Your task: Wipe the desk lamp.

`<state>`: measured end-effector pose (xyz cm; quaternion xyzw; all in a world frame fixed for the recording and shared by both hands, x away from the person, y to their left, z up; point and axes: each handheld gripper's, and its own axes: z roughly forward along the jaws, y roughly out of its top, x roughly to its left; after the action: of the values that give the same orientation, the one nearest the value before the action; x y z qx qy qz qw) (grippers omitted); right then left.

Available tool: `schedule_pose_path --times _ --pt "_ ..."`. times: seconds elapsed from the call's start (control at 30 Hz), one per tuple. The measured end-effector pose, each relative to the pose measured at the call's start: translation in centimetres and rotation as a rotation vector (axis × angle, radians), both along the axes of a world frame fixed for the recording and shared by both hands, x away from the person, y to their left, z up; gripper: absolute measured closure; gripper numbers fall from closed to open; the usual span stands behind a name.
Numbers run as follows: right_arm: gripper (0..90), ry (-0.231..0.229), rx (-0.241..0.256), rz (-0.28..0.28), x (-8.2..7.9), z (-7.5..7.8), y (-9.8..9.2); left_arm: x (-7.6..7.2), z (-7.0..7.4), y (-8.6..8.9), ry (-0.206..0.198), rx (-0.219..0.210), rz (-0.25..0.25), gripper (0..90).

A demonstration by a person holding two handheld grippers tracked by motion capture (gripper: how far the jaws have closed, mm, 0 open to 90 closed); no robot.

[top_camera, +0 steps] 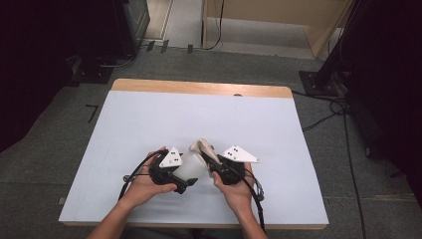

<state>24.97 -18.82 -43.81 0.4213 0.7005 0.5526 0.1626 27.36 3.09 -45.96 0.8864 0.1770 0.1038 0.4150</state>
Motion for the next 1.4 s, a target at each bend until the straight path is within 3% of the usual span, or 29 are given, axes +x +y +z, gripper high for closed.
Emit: schedule_pose_path --times 0.03,0.07,0.13,0.17,0.2,0.23,0.27,0.33,0.37,0.4,0.43,0.47,0.53,0.57,0.63,0.7,0.77,0.8,0.83,0.87,0.97,1.03,1.1,1.17,1.23,1.27,1.33,1.4 --pt "83.5 -0.034 0.006 0.008 -0.3 0.4 0.2 -0.6 -0.1 -0.1 -0.068 0.015 -0.044 8.2" --pt "83.4 -0.034 0.018 0.011 -0.3 0.6 0.3 -0.6 -0.1 -0.1 -0.068 0.015 -0.044 8.2" --pt "83.4 -0.035 0.023 0.006 -0.2 0.6 0.3 -1.0 -0.2 -0.3 -0.107 0.027 -0.067 8.2" --pt "83.4 -0.036 0.017 -0.003 -0.1 0.4 0.2 -0.9 -0.2 -0.3 -0.097 0.026 -0.062 8.2" --pt "83.4 -0.001 0.004 -0.028 0.4 -0.1 0.0 -0.1 -0.1 -0.1 -0.018 0.003 -0.015 8.2" --pt "83.4 -0.001 0.004 -0.028 0.4 -0.1 0.0 -0.1 -0.1 -0.1 -0.018 0.003 -0.015 8.2" --pt "83.4 0.020 -0.007 -0.039 0.5 -0.5 -0.1 0.4 -0.1 0.1 0.029 -0.021 0.014 8.2" --pt "83.6 0.028 -0.009 -0.039 0.4 -0.7 -0.1 0.9 -0.1 0.5 0.081 -0.046 0.032 8.2" --pt "83.6 0.022 -0.006 -0.035 0.3 -0.6 0.0 0.9 -0.1 0.5 0.081 -0.045 0.034 8.2" --pt "83.5 -0.004 0.001 -0.008 0.0 0.1 0.2 0.7 -0.1 0.5 0.066 -0.036 0.026 8.2" --pt "83.4 -0.018 0.007 0.006 -0.2 0.4 0.3 0.0 -0.1 0.1 -0.009 -0.003 -0.016 8.2" --pt "83.4 -0.018 0.007 0.006 -0.2 0.4 0.3 0.0 -0.1 0.1 -0.009 -0.003 -0.016 8.2" --pt "83.2 -0.032 0.028 0.011 -0.3 0.8 0.5 -0.8 -0.2 -0.2 -0.088 0.022 -0.060 8.2" --pt "83.1 -0.031 0.022 -0.003 -0.1 0.7 0.4 -0.9 -0.2 -0.3 -0.105 0.032 -0.070 8.2" --pt "83.2 0.004 -0.001 -0.033 0.5 0.1 0.1 0.0 0.0 -0.2 -0.010 0.014 -0.008 8.2" --pt "83.4 0.047 -0.008 -0.051 0.6 -0.7 0.0 0.8 0.0 0.2 0.081 -0.033 0.048 8.2" --pt "83.5 0.041 -0.007 -0.054 0.5 -0.7 0.0 0.9 0.0 0.3 0.091 -0.034 0.052 8.1" --pt "83.5 0.019 -0.010 -0.032 0.2 0.0 0.2 0.5 0.0 0.1 0.054 -0.016 0.036 8.2" --pt "83.5 0.019 -0.010 -0.032 0.2 0.0 0.2 0.5 0.0 0.1 0.054 -0.016 0.036 8.2" --pt "83.4 -0.016 0.000 -0.008 -0.2 0.7 0.5 0.1 0.0 0.0 0.015 0.002 0.012 8.2" --pt "83.2 -0.036 0.012 -0.010 -0.1 0.9 0.6 -0.9 -0.2 -0.4 -0.094 0.035 -0.056 8.2" --pt "83.2 -0.017 0.001 -0.035 0.3 0.4 0.4 -0.9 -0.2 -0.5 -0.092 0.034 -0.056 8.2" --pt "83.3 0.060 -0.021 -0.080 0.9 -0.7 -0.1 0.0 -0.1 0.0 -0.004 -0.003 -0.007 8.2" --pt "83.4 0.084 -0.023 -0.081 0.7 -0.6 -0.2 0.4 -0.1 0.2 0.039 -0.027 0.027 8.1" --pt "83.5 0.078 -0.011 -0.054 0.5 -0.2 0.0 0.4 -0.1 0.2 0.040 -0.026 0.031 8.1" --pt "83.5 0.048 -0.013 -0.035 0.2 0.2 0.3 0.3 -0.1 0.1 0.026 -0.019 0.024 8.1" --pt "83.3 -0.019 -0.018 -0.008 -0.3 1.4 0.9 -0.2 -0.1 -0.1 -0.014 0.001 0.002 8.2" --pt "83.3 -0.032 -0.011 -0.017 -0.1 1.3 0.9 -0.7 -0.1 -0.4 -0.065 0.022 -0.017 8.2"
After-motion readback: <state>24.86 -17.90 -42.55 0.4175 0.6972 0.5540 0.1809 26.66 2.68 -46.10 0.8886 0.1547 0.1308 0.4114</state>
